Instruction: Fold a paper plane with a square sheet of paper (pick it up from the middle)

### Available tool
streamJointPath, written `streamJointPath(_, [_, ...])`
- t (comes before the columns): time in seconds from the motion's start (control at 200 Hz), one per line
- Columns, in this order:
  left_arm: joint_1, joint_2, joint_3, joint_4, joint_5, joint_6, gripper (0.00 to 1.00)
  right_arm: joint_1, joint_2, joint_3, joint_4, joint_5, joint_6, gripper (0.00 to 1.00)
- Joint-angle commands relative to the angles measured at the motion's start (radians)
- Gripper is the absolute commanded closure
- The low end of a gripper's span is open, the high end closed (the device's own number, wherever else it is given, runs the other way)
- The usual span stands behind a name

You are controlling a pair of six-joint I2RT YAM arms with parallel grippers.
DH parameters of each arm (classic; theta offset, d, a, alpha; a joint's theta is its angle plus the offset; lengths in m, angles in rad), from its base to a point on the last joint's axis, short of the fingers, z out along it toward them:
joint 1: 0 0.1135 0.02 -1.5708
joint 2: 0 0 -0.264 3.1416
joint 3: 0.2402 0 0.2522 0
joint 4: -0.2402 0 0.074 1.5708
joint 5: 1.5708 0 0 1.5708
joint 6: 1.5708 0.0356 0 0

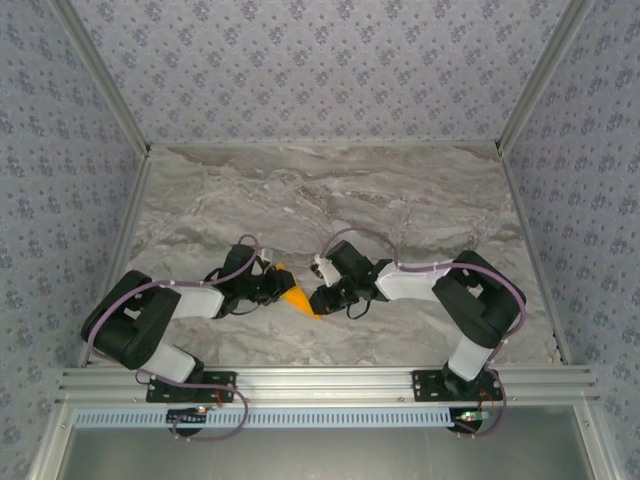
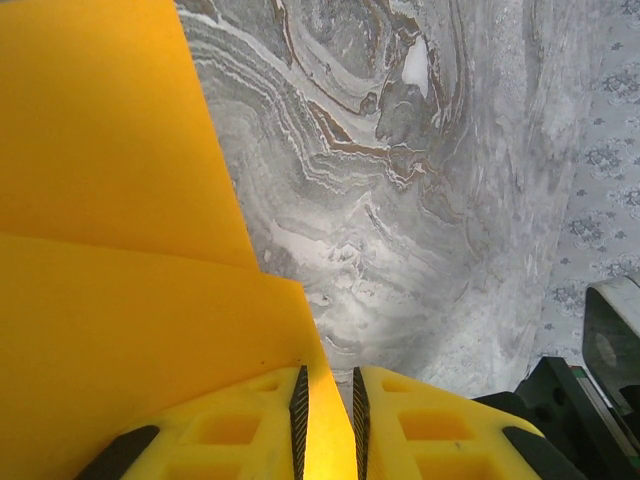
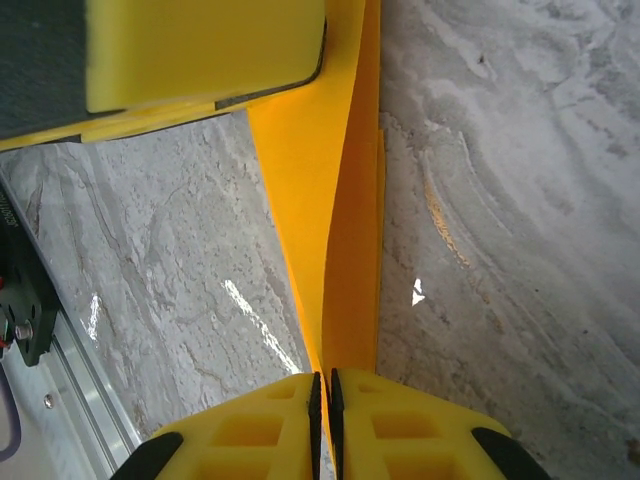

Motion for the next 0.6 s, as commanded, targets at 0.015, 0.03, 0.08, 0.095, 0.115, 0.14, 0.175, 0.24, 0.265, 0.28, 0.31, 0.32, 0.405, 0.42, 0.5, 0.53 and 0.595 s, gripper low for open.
streamJointPath(0.015, [-0.007, 0.004, -0.011, -0.005, 0.005, 0.022, 0.78, 0.006, 0.000, 0.007, -0.038, 0.002, -0.016, 0.84])
streamJointPath(0.03, [-0.007, 0.004, -0.012, -0.005, 0.005, 0.021, 0.78, 0.007, 0.003, 0.006, -0.037, 0.001, -0.016, 0.84])
streamJointPath(0.08, [-0.007, 0.003, -0.011, -0.005, 0.007, 0.022, 0.78, 0.009, 0.014, 0.009, -0.037, 0.000, -0.015, 0.84])
streamJointPath(0.095, [-0.008, 0.004, -0.011, -0.007, 0.006, 0.021, 0.78, 0.010, 0.018, 0.011, -0.037, 0.000, -0.016, 0.84])
streamJointPath(0.115, [-0.007, 0.003, -0.012, -0.007, 0.007, 0.021, 0.78, 0.010, 0.022, 0.010, -0.036, 0.000, -0.015, 0.84])
streamJointPath(0.14, [-0.007, 0.003, -0.013, -0.009, 0.008, 0.021, 0.78, 0.010, 0.028, 0.011, -0.037, 0.002, -0.016, 0.85])
streamJointPath(0.175, [-0.008, 0.002, -0.012, -0.011, 0.007, 0.021, 0.78, 0.011, 0.037, 0.015, -0.035, 0.001, -0.016, 0.85])
streamJointPath(0.24, [-0.008, -0.001, -0.013, -0.014, 0.005, 0.023, 0.78, 0.012, 0.050, 0.019, -0.036, -0.002, -0.015, 0.86])
streamJointPath(0.265, [-0.008, -0.001, -0.014, -0.015, 0.006, 0.023, 0.78, 0.012, 0.053, 0.020, -0.034, -0.002, -0.015, 0.86])
streamJointPath(0.28, [-0.007, -0.002, -0.013, -0.016, 0.007, 0.023, 0.78, 0.014, 0.055, 0.021, -0.034, -0.001, -0.015, 0.87])
streamJointPath(0.31, [-0.006, -0.003, -0.013, -0.017, 0.003, 0.023, 0.78, 0.013, 0.058, 0.021, -0.034, 0.000, -0.017, 0.86])
streamJointPath(0.32, [-0.007, -0.004, -0.015, -0.018, 0.005, 0.024, 0.78, 0.013, 0.058, 0.021, -0.034, 0.001, -0.018, 0.86])
streamJointPath(0.405, [-0.008, -0.006, -0.014, -0.021, 0.002, 0.024, 0.78, 0.013, 0.061, 0.024, -0.039, 0.005, -0.019, 0.86])
streamJointPath(0.42, [-0.007, -0.006, -0.014, -0.023, 0.001, 0.024, 0.78, 0.013, 0.061, 0.025, -0.040, 0.006, -0.020, 0.86])
streamJointPath(0.5, [-0.008, -0.007, -0.014, -0.025, 0.001, 0.024, 0.78, 0.013, 0.054, 0.031, -0.051, 0.015, -0.019, 0.86])
streamJointPath(0.53, [-0.008, -0.007, -0.014, -0.026, 0.001, 0.026, 0.78, 0.014, 0.044, 0.033, -0.054, 0.016, -0.016, 0.86])
streamJointPath(0.595, [-0.008, -0.007, -0.013, -0.026, 0.000, 0.026, 0.78, 0.016, 0.012, 0.036, -0.053, 0.023, -0.015, 0.84])
